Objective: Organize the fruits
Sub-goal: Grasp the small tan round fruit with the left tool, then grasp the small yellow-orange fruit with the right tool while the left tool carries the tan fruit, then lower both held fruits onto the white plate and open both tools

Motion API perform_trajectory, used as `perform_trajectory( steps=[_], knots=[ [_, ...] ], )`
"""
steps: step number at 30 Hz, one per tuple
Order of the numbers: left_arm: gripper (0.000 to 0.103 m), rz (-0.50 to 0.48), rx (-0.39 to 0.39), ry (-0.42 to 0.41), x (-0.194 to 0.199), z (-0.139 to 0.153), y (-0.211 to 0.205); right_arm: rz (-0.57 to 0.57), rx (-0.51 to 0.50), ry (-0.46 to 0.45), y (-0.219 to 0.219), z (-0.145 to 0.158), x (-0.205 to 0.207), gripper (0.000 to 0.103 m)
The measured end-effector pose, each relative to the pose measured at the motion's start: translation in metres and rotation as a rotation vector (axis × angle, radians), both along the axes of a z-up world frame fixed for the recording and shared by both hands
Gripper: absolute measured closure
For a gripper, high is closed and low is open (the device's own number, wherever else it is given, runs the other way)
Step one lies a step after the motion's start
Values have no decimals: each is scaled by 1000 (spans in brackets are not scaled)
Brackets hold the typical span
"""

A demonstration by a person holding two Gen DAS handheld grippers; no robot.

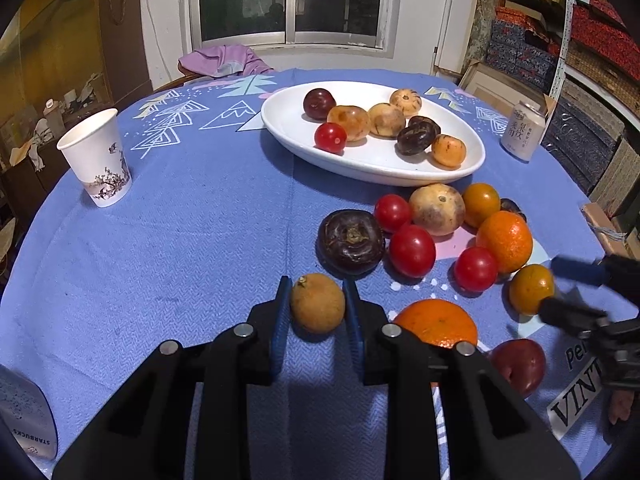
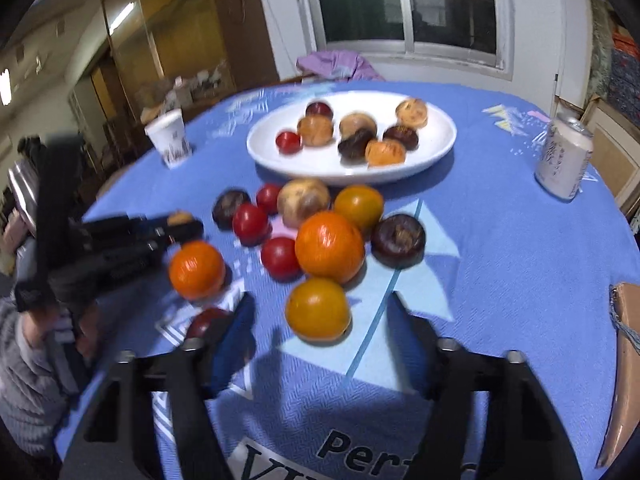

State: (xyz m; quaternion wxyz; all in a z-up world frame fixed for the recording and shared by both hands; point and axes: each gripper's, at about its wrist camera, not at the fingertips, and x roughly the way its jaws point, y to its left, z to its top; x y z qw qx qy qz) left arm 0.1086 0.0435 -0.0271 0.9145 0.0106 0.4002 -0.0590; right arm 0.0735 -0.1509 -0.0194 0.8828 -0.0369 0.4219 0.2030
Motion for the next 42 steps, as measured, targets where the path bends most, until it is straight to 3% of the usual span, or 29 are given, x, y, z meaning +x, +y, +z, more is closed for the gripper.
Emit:
perform_trajectory(
  steps=[1, 4, 14, 20, 26, 29, 33, 38, 42],
  knots=[
    [78, 2, 2, -1, 0, 0, 0, 1, -11, 10, 3, -4, 1, 63],
    [78, -2, 5, -5, -1, 1, -1, 2, -52, -12, 10, -8, -1, 64],
    [78, -1, -2, -7, -2, 1, -1, 2, 1, -26, 7, -2, 0, 64],
    [78, 13, -33, -105, -1, 39, -1, -29, 117, -153, -13, 49, -5, 65],
    [78, 25, -45, -163, 43, 88, -18, -83, 168, -247, -24, 115, 34, 65],
    [78, 28, -47, -178, 68, 98, -31, -100, 185, -264, -20, 133, 63, 65],
    [78, -7, -61, -127, 94, 80, -53, -155, 198, -213, -18, 117, 115, 65],
    [78, -41, -24, -47, 116, 41, -68, -198, 135, -93, -17, 62, 164, 65],
    [78, -36, -107, 16, 131, 27, -54, -225, 131, -31, -23, 37, 184, 64]
  ],
)
